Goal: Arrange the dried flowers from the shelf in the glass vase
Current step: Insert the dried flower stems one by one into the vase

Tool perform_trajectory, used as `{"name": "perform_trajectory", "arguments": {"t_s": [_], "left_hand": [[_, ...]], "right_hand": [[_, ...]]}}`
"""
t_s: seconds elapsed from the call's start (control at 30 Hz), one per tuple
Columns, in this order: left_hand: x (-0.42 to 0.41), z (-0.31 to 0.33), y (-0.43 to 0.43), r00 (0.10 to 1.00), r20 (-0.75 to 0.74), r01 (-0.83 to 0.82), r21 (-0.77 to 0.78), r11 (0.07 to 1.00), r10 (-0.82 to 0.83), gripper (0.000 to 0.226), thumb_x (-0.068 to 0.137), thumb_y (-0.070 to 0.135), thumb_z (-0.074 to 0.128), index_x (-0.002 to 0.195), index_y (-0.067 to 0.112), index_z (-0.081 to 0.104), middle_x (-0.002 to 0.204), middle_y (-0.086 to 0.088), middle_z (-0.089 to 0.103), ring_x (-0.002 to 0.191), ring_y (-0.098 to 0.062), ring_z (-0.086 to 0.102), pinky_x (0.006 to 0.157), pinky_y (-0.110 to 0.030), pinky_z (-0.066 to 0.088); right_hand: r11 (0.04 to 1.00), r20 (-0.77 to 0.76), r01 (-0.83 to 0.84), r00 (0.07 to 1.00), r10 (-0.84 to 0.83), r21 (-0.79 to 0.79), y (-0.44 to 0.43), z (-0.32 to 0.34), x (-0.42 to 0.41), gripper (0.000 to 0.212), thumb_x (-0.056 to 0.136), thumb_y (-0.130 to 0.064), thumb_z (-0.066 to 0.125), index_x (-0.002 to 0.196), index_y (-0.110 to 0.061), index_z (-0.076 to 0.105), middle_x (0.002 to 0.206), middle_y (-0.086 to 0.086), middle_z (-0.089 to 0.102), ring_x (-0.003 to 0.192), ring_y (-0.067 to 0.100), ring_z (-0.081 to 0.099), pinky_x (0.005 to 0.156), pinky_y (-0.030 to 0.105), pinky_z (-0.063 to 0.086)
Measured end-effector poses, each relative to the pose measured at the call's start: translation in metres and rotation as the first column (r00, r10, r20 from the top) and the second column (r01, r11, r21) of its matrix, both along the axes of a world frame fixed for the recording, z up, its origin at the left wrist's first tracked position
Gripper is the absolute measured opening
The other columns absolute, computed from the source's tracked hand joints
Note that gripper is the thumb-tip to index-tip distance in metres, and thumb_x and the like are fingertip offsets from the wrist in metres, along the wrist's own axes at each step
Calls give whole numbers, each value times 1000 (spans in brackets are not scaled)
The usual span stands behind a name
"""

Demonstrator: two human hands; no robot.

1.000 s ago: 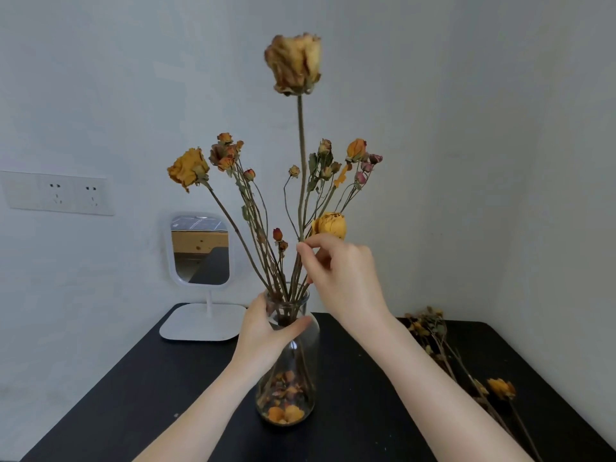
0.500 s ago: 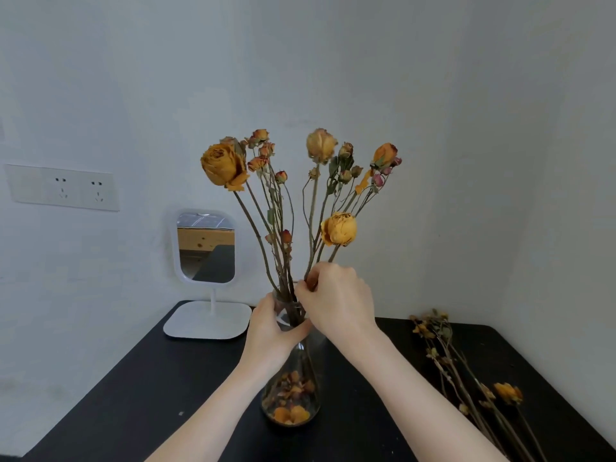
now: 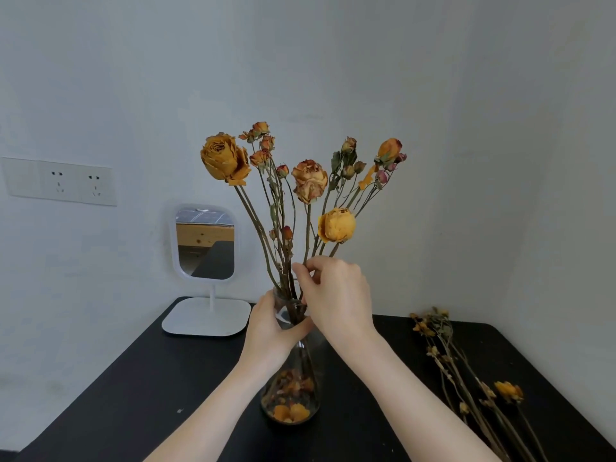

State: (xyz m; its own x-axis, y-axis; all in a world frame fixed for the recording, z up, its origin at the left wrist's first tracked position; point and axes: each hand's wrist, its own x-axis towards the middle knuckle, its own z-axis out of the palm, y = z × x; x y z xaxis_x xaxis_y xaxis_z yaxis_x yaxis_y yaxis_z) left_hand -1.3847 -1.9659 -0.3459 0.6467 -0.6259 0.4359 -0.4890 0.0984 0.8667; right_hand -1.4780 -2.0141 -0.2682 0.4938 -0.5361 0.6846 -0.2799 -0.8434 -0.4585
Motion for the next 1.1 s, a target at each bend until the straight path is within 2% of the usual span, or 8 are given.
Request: {"name": "perform_trajectory", "arguments": {"t_s": [0.27,0.37,0.5,0.63,0.77,0.87,0.97,1.1], "left_hand": [[4,2,-2,998,-43,36,37,999,-34,43,70,29,78,106,24,55,103,3,65,99,-14,61,90,-42,51],[4,2,-1,998,-51,42,21,999,-41,42,70,29,78,104,31,54,102,7,65,99,-9,60,89,-36,51],[-2,1,4,998,-56,17,-5,1000,-17,50,66,36,77,107,41,48,106,18,60,99,5,56,78,-14,44],[-12,-12,16,980,-77,-184,-26,983,181,74,65,39,80,128,27,43,123,17,45,115,-2,41,98,-28,36],[-32,-29,36,936,-119,-342,-90,935,331,65,65,36,80,117,33,42,114,19,39,113,-4,36,95,-27,33],[-59,-45,48,948,-53,-317,-149,936,313,54,65,24,81,100,36,43,104,22,41,102,-3,45,89,-18,35],[-88,-58,49,969,114,-197,-168,966,218,50,65,9,81,92,35,49,96,13,50,96,-2,50,79,-6,39],[-115,-60,34,969,240,49,74,996,-66,31,77,20,71,87,39,49,79,10,49,84,-1,48,74,-12,40]], "right_hand": [[998,1,-31,1000,31,58,-4,-5,-5,26,93,-36,52,90,-16,69,66,-3,64,60,9,63,61,21,53],[995,19,-52,999,50,82,-3,-5,-6,25,92,-36,54,91,-16,70,67,-4,65,61,8,63,64,24,55],[993,46,-72,997,68,91,-3,-6,-9,27,90,-38,56,99,-17,70,72,-2,68,63,8,64,64,22,55],[992,55,-84,995,79,92,-4,-3,-14,32,88,-41,58,107,-18,69,82,1,73,69,10,68,68,26,58],[989,66,-104,993,97,106,-6,-2,-22,32,86,-44,59,106,-20,69,78,0,72,67,8,66,66,19,55],[983,48,-124,992,119,132,-8,-6,-34,30,85,-46,58,105,-25,68,67,-6,68,57,3,62,61,16,52],[981,24,-95,995,93,172,-16,-15,-52,28,85,-47,58,103,-28,67,54,-11,60,47,-4,57,52,10,45],[965,-37,22,999,-13,260,-40,-35,-86,24,88,-42,57,103,-26,66,52,-10,60,45,-4,56,53,12,44]]}}
